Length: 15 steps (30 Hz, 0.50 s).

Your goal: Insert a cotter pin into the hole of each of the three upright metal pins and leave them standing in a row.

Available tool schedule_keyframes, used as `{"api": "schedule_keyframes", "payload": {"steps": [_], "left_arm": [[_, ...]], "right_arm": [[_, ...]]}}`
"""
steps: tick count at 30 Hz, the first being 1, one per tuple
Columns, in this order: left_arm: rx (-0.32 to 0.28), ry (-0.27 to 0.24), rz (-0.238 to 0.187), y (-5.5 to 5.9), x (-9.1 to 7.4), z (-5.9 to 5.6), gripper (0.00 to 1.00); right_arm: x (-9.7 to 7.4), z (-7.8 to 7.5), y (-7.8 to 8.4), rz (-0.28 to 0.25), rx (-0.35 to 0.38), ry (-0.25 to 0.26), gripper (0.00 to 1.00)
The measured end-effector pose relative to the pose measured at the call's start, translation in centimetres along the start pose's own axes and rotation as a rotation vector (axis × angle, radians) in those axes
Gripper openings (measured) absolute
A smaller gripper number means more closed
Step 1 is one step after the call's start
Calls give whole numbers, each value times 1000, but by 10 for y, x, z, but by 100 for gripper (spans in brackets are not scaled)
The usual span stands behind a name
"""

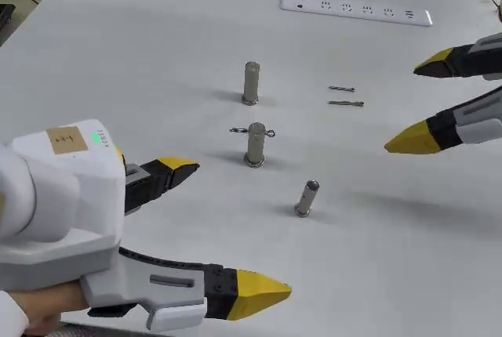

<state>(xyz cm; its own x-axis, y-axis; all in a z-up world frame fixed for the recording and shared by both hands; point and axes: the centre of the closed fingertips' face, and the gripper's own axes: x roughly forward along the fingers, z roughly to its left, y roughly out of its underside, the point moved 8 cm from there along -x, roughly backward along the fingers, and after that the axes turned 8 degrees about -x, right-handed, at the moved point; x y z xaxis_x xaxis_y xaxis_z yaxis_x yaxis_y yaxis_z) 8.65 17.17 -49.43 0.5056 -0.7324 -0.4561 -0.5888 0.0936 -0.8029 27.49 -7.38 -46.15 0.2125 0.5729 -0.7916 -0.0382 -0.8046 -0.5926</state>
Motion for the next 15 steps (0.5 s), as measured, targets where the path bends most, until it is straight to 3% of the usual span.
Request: {"api": "schedule_keyframes", "payload": {"steps": [5, 9, 15], "left_arm": [[-22, -12, 4, 2, -4, 1, 99], [-35, -22, -7, 4, -3, 2, 99], [-44, -39, -12, 5, -3, 1, 93]], "right_arm": [[16, -24, -8, 65, -65, -27, 68], [34, -48, -5, 112, -68, -40, 62], [55, -70, -4, 172, -98, -56, 45]]}}
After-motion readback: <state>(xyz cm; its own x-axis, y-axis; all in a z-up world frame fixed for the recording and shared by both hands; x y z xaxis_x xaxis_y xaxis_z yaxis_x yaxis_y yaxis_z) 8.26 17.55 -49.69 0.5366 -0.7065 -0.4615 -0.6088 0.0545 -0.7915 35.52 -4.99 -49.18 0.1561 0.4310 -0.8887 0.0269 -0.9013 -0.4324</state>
